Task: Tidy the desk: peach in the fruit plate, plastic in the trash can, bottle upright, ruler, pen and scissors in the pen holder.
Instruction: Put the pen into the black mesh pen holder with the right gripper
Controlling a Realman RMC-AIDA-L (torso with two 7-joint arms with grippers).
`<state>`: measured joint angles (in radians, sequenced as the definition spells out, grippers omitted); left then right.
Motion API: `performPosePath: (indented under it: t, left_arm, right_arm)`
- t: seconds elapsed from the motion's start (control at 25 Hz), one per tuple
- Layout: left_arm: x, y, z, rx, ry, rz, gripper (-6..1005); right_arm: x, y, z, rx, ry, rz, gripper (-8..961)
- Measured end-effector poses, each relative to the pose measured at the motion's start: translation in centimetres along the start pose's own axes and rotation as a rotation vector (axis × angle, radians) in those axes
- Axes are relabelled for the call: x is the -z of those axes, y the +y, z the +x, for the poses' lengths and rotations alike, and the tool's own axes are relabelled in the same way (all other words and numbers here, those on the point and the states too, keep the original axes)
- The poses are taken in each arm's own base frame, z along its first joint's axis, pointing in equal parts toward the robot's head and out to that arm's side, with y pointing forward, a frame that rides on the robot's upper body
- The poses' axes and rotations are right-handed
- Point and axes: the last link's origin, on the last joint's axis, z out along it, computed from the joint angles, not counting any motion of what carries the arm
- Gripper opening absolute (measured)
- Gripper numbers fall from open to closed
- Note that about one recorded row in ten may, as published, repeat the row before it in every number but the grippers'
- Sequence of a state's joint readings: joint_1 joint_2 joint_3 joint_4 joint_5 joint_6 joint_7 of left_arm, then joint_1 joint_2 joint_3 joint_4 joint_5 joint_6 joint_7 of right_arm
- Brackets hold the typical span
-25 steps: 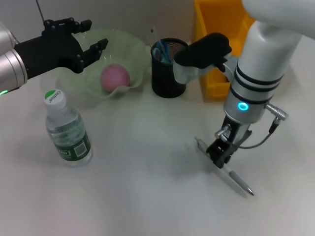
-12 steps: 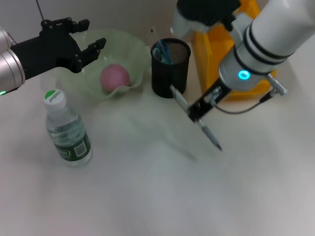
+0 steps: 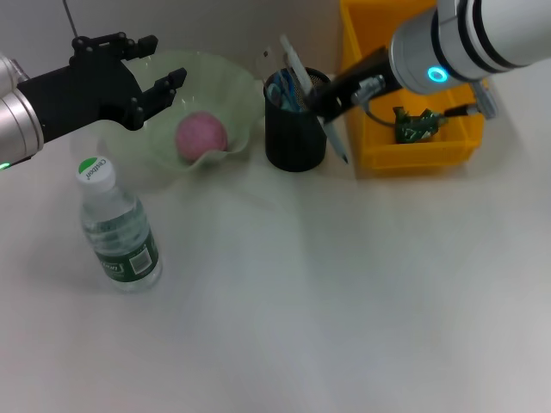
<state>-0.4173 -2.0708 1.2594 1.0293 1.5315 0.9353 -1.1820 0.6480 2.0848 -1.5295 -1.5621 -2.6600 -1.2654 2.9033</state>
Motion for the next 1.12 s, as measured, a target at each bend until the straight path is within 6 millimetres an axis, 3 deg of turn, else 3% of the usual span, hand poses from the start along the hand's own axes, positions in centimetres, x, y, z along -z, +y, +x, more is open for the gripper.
performPosePath:
  t: [0.36, 0.56, 0.88, 1.12]
  left_arm:
    - [0.0, 0.1, 0.0, 0.0, 0.003, -0.006, 500]
    - [0.1, 0.1, 0.0, 0.002, 0.003, -0.007, 499]
    - [0.2, 0.0, -0.1, 0.004, 0.002, -0.002, 500]
    - [0.1, 0.1, 0.0, 0.003, 0.003, -0.004, 500]
  right_arm:
    - [0.8, -0.2, -1.7, 0.038, -0.158, 0.038, 126]
    - [0.8, -1.7, -1.3, 0.021, -0.209, 0.101, 126]
    - [-0.7, -3.6, -0.3, -0.012, -0.241, 0.16, 127]
    - [-2.1, -3.4, -0.6, 0.012, -0.257, 0.163, 127]
